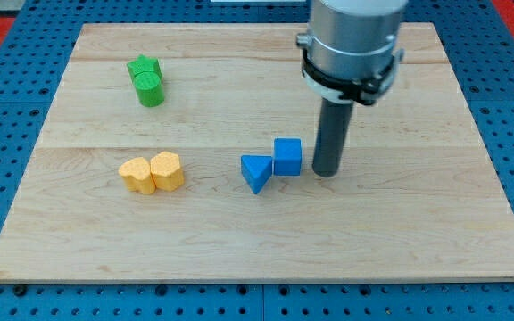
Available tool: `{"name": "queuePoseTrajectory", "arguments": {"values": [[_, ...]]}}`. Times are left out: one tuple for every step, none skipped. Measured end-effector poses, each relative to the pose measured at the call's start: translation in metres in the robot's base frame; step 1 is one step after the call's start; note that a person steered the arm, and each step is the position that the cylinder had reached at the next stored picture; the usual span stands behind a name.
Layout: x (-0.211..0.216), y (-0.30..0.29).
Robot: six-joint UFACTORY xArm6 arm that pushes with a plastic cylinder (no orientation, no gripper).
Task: Push the blue cube to the center of the board
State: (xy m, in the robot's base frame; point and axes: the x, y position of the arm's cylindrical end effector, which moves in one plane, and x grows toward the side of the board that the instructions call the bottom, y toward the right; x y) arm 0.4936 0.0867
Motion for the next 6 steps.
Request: {"name": "queuePoseTrajectory", "arguments": {"values": [[0.010, -0.013], [0.001, -0.044], [-0.011, -0.048], [-0.016, -0.048], [-0.016, -0.024], [-0.033, 0.004]]}}
